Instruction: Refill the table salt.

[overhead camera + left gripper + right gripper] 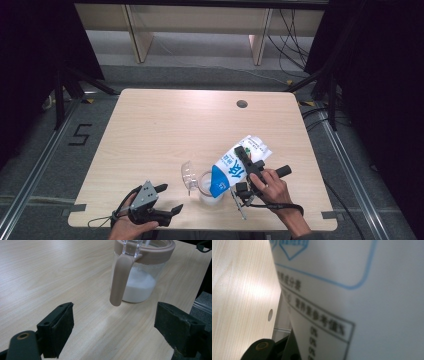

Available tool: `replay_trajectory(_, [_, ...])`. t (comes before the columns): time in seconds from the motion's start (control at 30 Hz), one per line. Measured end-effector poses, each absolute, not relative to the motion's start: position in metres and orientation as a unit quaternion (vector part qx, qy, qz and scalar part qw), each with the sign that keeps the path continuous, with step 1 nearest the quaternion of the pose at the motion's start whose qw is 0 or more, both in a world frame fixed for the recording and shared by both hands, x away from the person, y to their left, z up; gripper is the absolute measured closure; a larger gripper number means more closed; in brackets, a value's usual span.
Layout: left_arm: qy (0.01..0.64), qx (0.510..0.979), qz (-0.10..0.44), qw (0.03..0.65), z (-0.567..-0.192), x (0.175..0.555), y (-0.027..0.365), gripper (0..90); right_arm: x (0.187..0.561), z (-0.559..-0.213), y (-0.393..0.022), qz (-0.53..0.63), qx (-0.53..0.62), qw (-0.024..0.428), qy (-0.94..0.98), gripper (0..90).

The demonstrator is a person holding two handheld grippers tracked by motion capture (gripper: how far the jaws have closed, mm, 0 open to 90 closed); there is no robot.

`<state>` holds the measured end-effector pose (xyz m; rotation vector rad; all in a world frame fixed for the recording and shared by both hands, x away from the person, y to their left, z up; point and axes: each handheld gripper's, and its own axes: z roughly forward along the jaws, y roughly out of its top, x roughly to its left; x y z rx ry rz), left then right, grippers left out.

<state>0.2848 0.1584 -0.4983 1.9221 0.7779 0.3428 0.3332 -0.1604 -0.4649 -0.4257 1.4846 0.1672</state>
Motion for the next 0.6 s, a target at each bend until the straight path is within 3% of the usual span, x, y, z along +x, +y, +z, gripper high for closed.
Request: replay_trajectory(0.6, [0.321, 0.794, 0.141, 0.497, -0.4983, 0.2849, 0.1585, 15.3, 0.3326, -0.4641, -0.1593, 0.070, -0.204, 0.715, 0.665, 74.7])
